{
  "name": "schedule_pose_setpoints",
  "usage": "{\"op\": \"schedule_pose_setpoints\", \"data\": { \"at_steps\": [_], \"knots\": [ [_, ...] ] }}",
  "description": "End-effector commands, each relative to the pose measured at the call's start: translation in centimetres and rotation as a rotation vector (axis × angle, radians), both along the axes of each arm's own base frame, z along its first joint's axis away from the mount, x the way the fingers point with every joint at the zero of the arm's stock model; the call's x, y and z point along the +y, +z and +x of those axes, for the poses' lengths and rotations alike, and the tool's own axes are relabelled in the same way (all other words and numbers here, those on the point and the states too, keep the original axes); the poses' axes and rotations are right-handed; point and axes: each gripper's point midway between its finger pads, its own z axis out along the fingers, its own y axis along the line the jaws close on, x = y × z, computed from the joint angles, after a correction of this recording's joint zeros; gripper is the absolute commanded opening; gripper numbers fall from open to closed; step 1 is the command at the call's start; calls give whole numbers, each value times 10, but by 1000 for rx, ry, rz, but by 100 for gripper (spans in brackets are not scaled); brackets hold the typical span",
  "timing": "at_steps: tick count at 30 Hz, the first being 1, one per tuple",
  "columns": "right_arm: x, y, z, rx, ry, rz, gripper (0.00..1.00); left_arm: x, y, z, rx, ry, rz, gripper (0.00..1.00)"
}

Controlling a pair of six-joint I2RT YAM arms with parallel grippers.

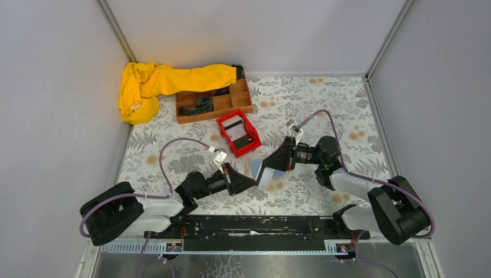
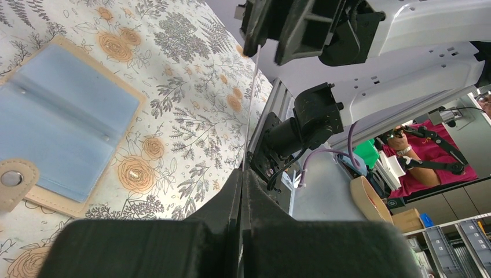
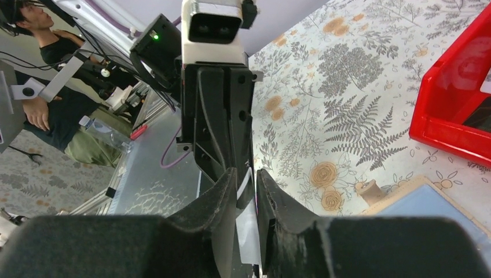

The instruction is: Take the credit cards out of the card holder

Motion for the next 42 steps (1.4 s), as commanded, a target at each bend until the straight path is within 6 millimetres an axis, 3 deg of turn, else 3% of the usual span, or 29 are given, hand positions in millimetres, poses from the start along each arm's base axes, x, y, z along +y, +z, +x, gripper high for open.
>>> {"op": "schedule_pose_setpoints", "data": {
  "at_steps": [1, 5, 8, 14, 17, 20, 24, 27, 34, 38, 42],
  "knots": [
    [3, 0, -3, -27, 64, -17, 24, -3, 27, 9, -81, 16, -49, 0],
    [3, -2, -4, -18, 75, -24, 18, 1, 23, 12, -89, 35, -25, 0],
    [3, -4, -2, -13, 65, -29, 0, 4, 24, 14, -94, 39, -23, 0],
    [3, 1, 3, -33, 30, -24, 0, 8, 21, 19, -88, 73, -5, 2],
    [4, 10, 4, -34, 20, 7, 0, 15, 22, 24, -98, 123, -18, 29],
    [5, 18, 4, -29, 22, 43, 0, 19, 29, 19, -142, 116, -49, 35],
    [7, 35, 2, -23, 48, 138, 0, 24, 39, 14, -189, 112, -105, 56],
    [10, 49, 4, 14, 74, 207, 0, 33, 52, 10, -222, 132, -181, 66],
    [13, 63, 11, -28, 60, 235, 0, 43, 63, 15, -266, 196, -203, 68],
    [13, 67, 12, -30, 50, 246, 0, 45, 62, 23, -275, 236, -166, 58],
    [12, 70, 12, -32, 44, 253, 0, 44, 60, 24, -272, 239, -147, 55]
  ]
}}
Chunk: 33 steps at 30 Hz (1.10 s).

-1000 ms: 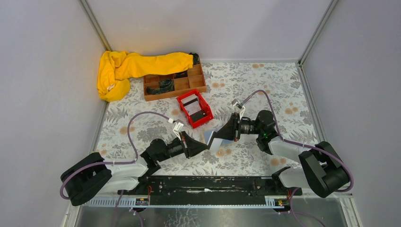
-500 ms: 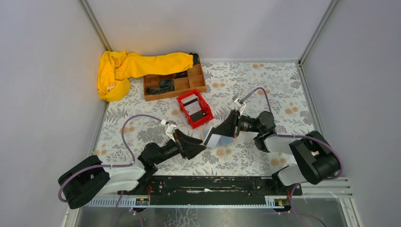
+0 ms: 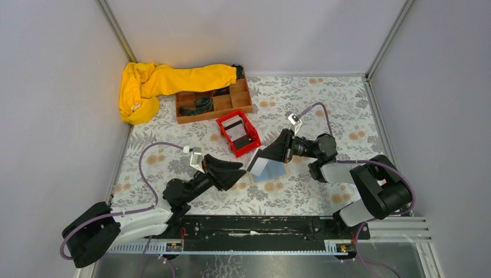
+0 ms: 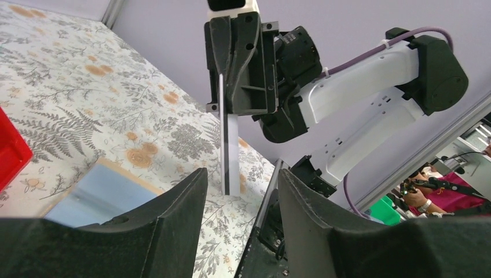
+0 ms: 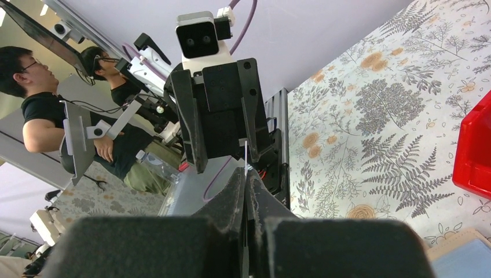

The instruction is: Take the credit cards out of the card holder

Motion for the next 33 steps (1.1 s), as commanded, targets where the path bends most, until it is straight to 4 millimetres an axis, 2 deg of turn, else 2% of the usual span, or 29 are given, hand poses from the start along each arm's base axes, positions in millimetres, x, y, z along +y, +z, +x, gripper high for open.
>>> {"op": "schedule_pose_setpoints", "data": {
  "at_steps": [1, 8, 13, 22, 33],
  "knots": [
    [-2, 41, -4, -165, -10, 106, 0, 4, -15, 8, 6, 49, 53, 54],
    [-3, 45, -6, -168, -7, 114, 0, -2, -19, 7, 8, 23, 70, 55],
    [-3, 43, -8, -161, -6, 109, 0, -5, -15, 8, 1, 17, 64, 42],
    [-4, 35, -11, -145, -2, 96, 0, -5, -9, 7, -6, 14, 52, 47],
    [-6, 32, -13, -137, 1, 91, 0, -16, -2, 7, -19, -30, 29, 48]
  ]
}}
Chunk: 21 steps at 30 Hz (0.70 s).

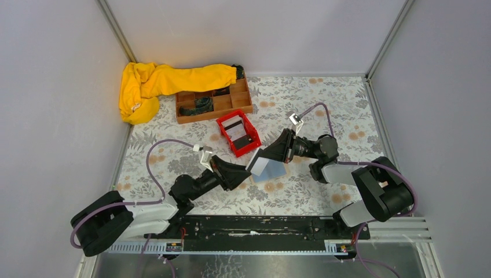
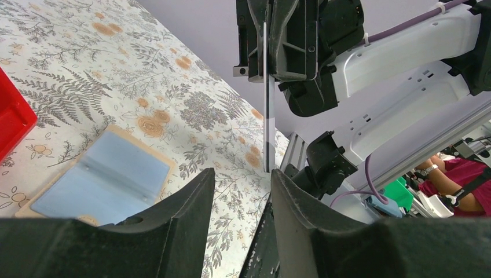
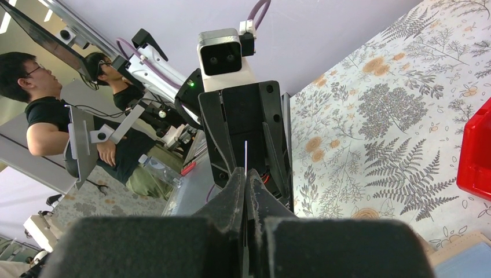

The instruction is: Take the credit cards out of the card holder

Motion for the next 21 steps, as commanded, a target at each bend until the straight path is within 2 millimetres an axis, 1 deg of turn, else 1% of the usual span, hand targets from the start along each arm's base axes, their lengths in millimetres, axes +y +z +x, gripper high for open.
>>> {"op": "schedule_pose_setpoints", "data": {
  "at_steps": [1, 8, 15, 17, 20, 21],
  "knots": [
    [-4, 23, -12, -137, 10, 71, 0, -3, 32, 0, -84, -16, -86, 48],
    [-4, 18, -11, -125, 9, 62, 0, -2, 38, 2, -89, -5, -106, 47],
    [-3, 17, -11, -119, 15, 59, 0, -4, 38, 4, -81, -4, -98, 37],
    [-3, 16, -10, -118, 14, 57, 0, -6, 36, 5, -77, -3, -93, 30],
    [-3, 15, -10, -115, 13, 55, 0, -7, 38, 6, -81, -7, -96, 6],
    [-3, 15, -10, -116, 14, 55, 0, -8, 38, 6, -81, -8, -97, 1]
  ]
}}
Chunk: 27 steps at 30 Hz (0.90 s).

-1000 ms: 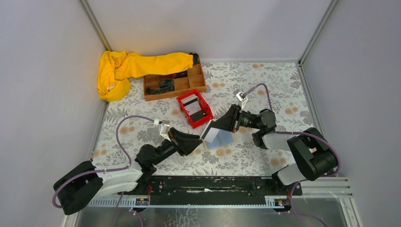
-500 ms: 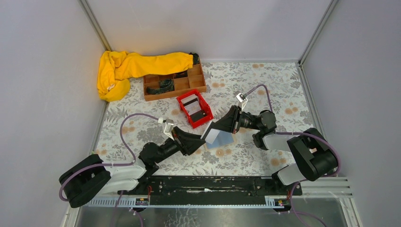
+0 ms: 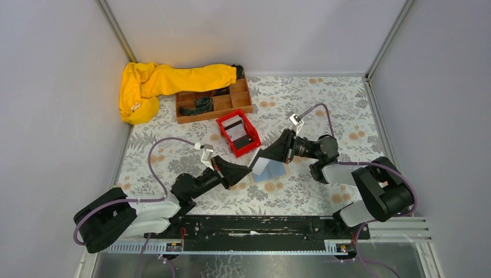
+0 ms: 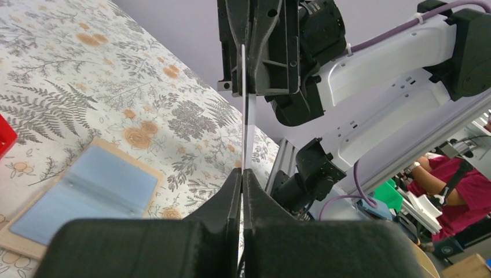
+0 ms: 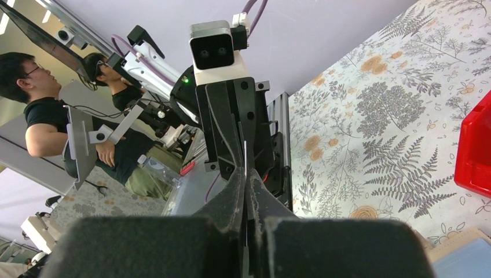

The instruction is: Take the credit cards out of the card holder

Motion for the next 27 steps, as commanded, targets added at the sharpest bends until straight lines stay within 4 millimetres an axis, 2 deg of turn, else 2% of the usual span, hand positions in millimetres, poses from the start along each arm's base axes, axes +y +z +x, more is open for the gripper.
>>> {"op": "schedule_pose_setpoints", "data": {
  "at_steps": [1, 6, 7, 10, 11, 13, 17, 19, 24, 27],
  "knots": [
    [-2, 17, -9, -122, 14, 58, 0, -1, 28, 3, -74, 8, -68, 0],
    [-2, 16, -9, -126, 17, 56, 0, -1, 29, 3, -79, 6, -65, 0],
    [-2, 16, -9, -123, 15, 56, 5, -1, 27, 4, -80, 10, -51, 0],
    [-4, 18, -5, -129, -7, 63, 36, -2, 17, 12, -94, 42, 35, 0],
    [-5, 20, -3, -132, -21, 68, 43, 0, 12, 18, -98, 62, 75, 0],
    [-9, 23, 2, -132, -59, 79, 52, 6, 2, 33, -105, 121, 169, 0],
    [-27, 25, 23, -104, -203, 105, 55, 27, 0, 68, -177, 221, 299, 0],
    [-37, 22, 34, -79, -273, 113, 55, 32, -3, 85, -205, 216, 345, 0],
    [-50, 10, 50, -11, -370, 106, 54, 27, -12, 125, -262, 93, 455, 0],
    [-49, 6, 50, 3, -355, 101, 54, 29, -21, 156, -269, 73, 565, 0]
  ]
}}
